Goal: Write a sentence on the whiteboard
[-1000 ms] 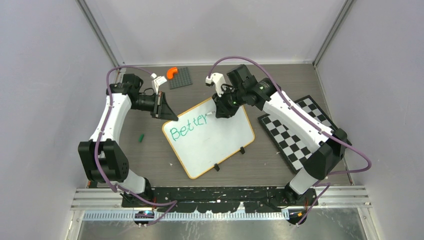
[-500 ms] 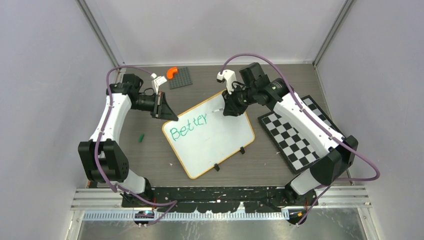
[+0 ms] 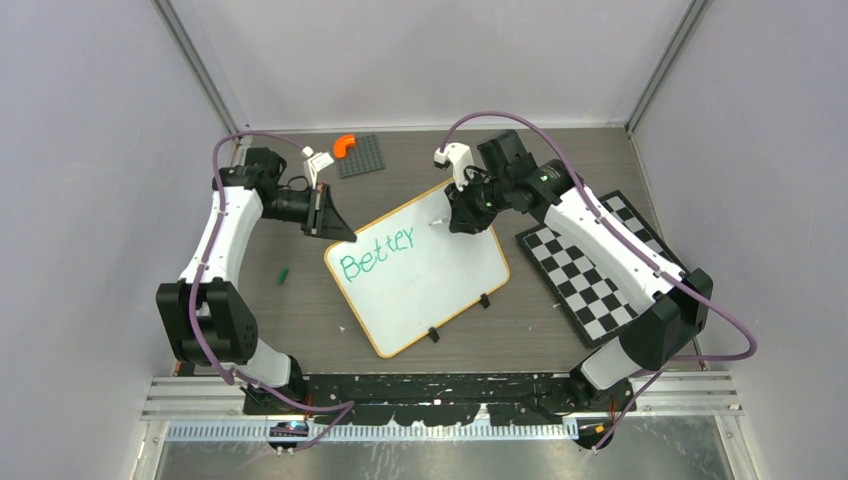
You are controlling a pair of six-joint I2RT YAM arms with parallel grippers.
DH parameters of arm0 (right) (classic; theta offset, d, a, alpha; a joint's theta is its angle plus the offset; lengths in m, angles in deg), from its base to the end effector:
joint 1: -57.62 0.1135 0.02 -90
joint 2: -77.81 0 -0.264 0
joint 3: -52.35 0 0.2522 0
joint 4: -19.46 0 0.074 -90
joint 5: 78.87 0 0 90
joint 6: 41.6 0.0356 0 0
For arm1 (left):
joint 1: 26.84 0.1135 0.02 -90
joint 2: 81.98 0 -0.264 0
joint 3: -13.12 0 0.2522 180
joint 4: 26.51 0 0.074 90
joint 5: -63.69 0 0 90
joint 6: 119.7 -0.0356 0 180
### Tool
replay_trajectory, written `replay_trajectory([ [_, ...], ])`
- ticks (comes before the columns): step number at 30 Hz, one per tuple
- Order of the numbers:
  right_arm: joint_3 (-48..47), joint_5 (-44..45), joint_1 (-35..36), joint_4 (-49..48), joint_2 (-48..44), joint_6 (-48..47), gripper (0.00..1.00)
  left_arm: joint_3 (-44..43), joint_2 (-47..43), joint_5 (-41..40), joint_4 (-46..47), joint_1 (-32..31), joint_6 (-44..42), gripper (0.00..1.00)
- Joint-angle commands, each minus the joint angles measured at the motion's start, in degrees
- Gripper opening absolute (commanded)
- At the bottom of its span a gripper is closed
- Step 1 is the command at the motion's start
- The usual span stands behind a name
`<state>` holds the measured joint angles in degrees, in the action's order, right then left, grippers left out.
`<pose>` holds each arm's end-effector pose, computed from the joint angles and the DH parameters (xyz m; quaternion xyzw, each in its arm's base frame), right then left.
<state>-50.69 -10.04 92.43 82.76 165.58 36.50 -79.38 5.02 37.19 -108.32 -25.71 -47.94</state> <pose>0.2593 0.1959 0.3640 -0.4242 0.8165 0.2380 0.3110 0.2791 -0.0264 0.3140 0.1876 0.8256 -0.4980 0.1878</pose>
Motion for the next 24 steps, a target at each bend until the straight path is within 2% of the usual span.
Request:
replay_trajectory([
  [1,-0.4,2.1,0.2,-3.0,0.2,0.0,0.0,-0.6,-0.1,-3.3,-0.3,-0.6,0.0,0.0],
  [24,-4.3,1.1,1.2,-3.8,3.3,1.1,0.0,-0.7,0.3,-3.1,-0.4,-0.6,-0.1,0.0],
])
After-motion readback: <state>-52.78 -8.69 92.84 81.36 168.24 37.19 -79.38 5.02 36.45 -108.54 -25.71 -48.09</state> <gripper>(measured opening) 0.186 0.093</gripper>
